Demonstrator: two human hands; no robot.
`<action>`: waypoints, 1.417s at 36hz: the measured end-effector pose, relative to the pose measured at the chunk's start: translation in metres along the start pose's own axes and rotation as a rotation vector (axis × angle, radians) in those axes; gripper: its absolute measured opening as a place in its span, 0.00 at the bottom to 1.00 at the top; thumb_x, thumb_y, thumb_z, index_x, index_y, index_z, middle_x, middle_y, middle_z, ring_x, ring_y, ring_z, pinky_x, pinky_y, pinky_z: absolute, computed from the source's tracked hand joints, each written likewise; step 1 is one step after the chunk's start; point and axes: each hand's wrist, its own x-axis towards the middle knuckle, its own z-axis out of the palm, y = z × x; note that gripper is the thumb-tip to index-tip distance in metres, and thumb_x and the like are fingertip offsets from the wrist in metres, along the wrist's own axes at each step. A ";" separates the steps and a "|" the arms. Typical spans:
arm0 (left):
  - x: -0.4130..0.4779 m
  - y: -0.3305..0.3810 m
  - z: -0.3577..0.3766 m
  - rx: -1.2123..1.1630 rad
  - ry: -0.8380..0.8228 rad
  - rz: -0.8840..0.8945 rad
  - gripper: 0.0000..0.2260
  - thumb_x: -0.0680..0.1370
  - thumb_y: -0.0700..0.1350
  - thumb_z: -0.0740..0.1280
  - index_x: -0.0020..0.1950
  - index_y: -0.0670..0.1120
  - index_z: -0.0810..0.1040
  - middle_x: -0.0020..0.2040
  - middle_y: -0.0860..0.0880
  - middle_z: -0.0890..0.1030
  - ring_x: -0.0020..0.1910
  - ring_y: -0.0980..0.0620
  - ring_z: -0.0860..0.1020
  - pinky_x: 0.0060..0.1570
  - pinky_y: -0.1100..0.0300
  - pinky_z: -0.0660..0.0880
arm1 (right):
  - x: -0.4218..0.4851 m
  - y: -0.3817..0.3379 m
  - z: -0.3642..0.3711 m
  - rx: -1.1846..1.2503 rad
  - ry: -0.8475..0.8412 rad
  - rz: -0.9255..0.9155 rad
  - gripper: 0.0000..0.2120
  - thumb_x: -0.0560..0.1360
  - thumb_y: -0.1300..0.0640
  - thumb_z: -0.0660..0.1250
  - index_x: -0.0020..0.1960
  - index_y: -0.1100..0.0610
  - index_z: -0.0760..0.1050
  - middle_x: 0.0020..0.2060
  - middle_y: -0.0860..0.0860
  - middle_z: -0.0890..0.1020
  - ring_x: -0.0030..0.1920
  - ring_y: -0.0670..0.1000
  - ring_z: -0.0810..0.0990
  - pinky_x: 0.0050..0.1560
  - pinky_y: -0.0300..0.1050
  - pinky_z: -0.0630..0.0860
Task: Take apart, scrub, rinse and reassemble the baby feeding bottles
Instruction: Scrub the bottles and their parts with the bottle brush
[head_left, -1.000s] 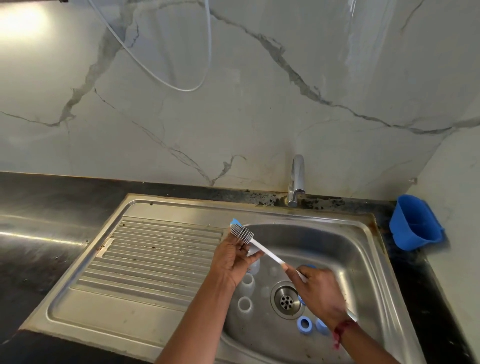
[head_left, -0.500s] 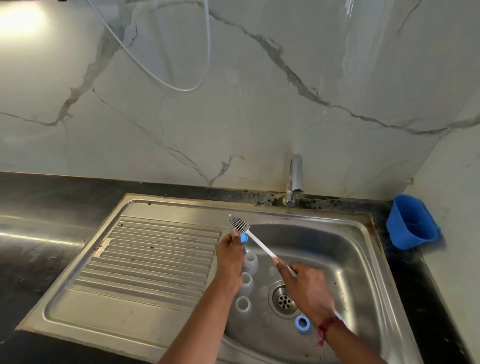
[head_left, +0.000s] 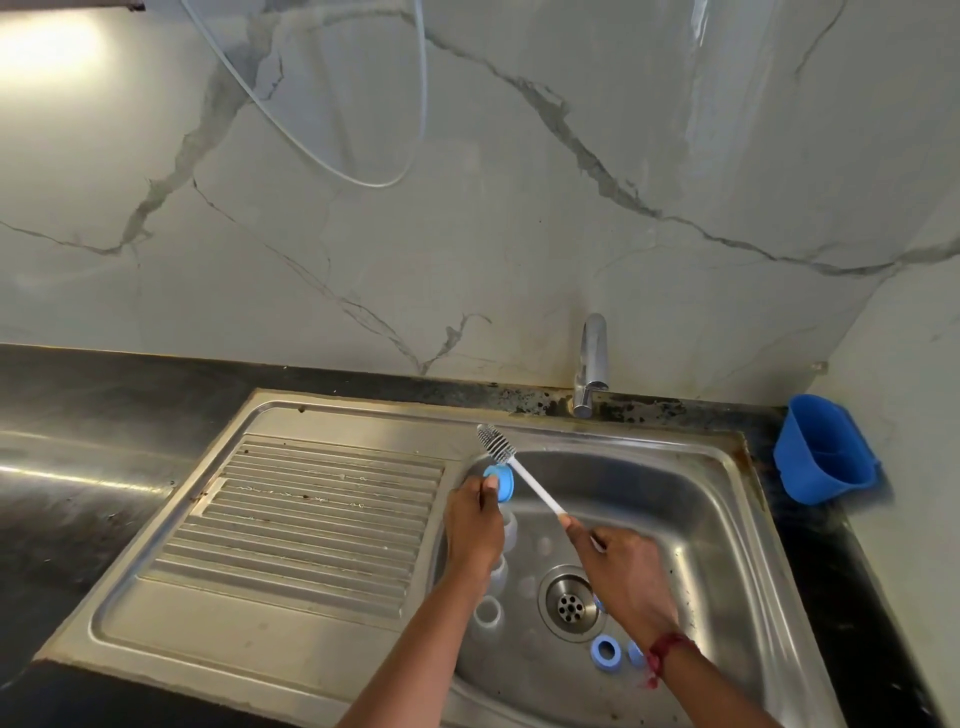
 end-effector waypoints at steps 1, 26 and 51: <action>-0.001 0.000 0.000 -0.057 -0.017 -0.042 0.15 0.84 0.50 0.59 0.49 0.42 0.78 0.43 0.41 0.79 0.39 0.47 0.76 0.39 0.52 0.73 | 0.001 0.001 0.000 0.057 -0.004 0.041 0.34 0.76 0.35 0.62 0.27 0.61 0.64 0.22 0.56 0.72 0.25 0.50 0.69 0.31 0.46 0.69; -0.004 0.002 -0.016 -0.834 -0.115 -0.378 0.19 0.72 0.36 0.76 0.59 0.35 0.74 0.56 0.36 0.82 0.53 0.38 0.84 0.39 0.56 0.82 | -0.017 0.022 0.012 0.270 -0.116 0.221 0.29 0.76 0.42 0.67 0.33 0.68 0.76 0.27 0.59 0.78 0.25 0.45 0.70 0.29 0.37 0.68; -0.007 0.014 -0.030 -1.215 -0.159 -0.472 0.07 0.82 0.39 0.62 0.56 0.37 0.78 0.53 0.37 0.83 0.51 0.42 0.83 0.47 0.51 0.83 | -0.027 0.035 0.004 -0.184 0.053 -0.097 0.33 0.75 0.26 0.51 0.26 0.52 0.62 0.18 0.49 0.69 0.19 0.49 0.69 0.20 0.44 0.68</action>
